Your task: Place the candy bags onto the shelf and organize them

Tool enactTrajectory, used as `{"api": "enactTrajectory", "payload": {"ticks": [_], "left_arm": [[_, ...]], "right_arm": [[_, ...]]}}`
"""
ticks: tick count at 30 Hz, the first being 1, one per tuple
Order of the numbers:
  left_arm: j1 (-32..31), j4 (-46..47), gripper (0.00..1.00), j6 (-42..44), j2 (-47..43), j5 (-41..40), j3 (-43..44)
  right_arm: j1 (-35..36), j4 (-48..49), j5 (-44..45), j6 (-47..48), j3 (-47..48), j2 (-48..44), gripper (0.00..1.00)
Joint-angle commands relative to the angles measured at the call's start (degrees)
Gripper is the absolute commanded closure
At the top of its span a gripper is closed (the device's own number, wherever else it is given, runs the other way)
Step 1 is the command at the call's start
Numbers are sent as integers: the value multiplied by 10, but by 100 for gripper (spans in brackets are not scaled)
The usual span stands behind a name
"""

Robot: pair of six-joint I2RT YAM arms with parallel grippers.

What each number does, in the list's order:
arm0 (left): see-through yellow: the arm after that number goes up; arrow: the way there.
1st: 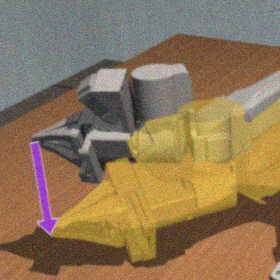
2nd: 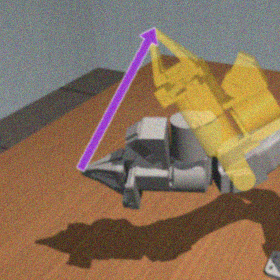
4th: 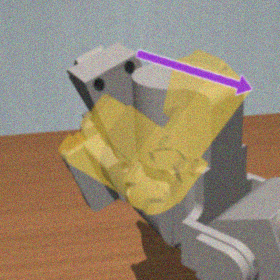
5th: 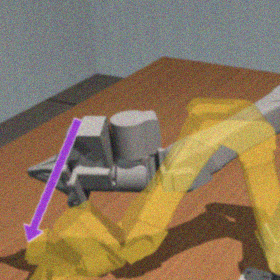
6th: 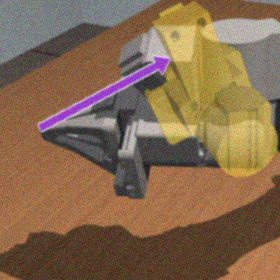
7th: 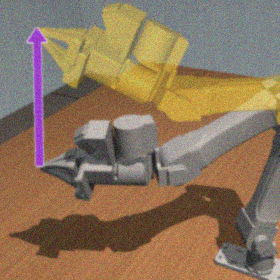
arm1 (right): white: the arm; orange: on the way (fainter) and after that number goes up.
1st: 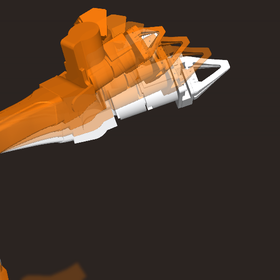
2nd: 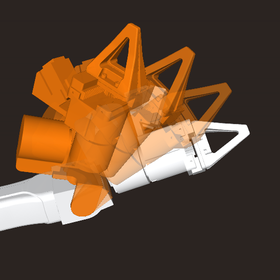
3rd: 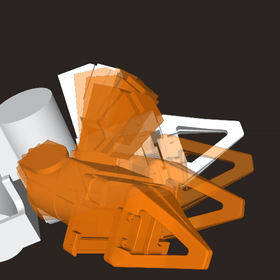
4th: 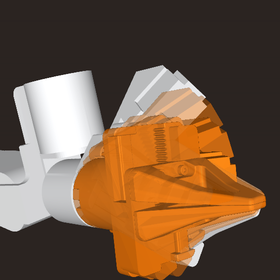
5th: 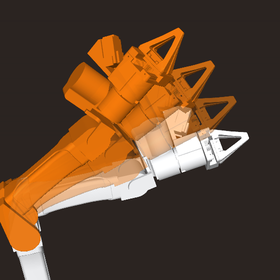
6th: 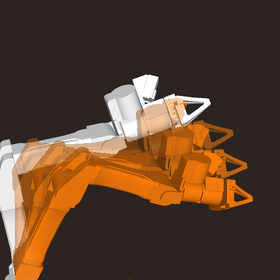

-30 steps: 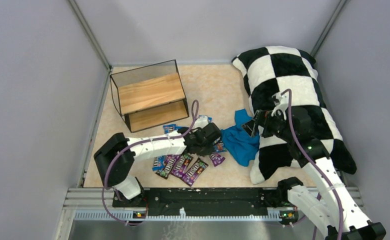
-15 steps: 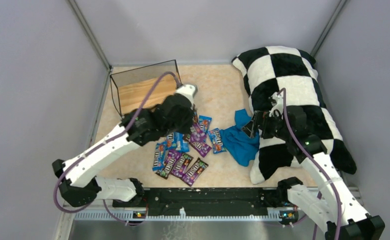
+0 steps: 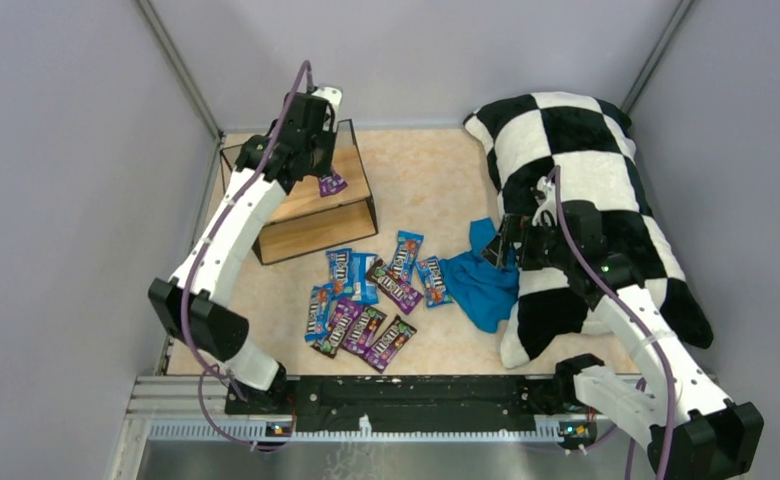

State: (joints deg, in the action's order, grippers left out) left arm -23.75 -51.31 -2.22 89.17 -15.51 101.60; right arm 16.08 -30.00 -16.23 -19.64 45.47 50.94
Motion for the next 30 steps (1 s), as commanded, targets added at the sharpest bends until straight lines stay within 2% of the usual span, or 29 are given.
{"api": "enactTrajectory", "payload": {"ticks": [1, 5, 7, 18, 30], "left_arm": [[35, 80, 100, 65, 37, 93, 25], [75, 103, 100, 77, 51, 207, 22], [81, 99, 100, 81, 65, 231, 28], [102, 42, 100, 44, 161, 282, 89], [128, 34, 98, 4, 206, 317, 116]], "right_arm": [[-3, 16, -20, -1, 34, 14, 1], [-3, 19, -25, 8, 38, 19, 1], [-2, 20, -21, 10, 41, 22, 1], [-3, 30, -14, 15, 48, 48, 1], [-3, 32, -18, 14, 48, 54, 1]]}}
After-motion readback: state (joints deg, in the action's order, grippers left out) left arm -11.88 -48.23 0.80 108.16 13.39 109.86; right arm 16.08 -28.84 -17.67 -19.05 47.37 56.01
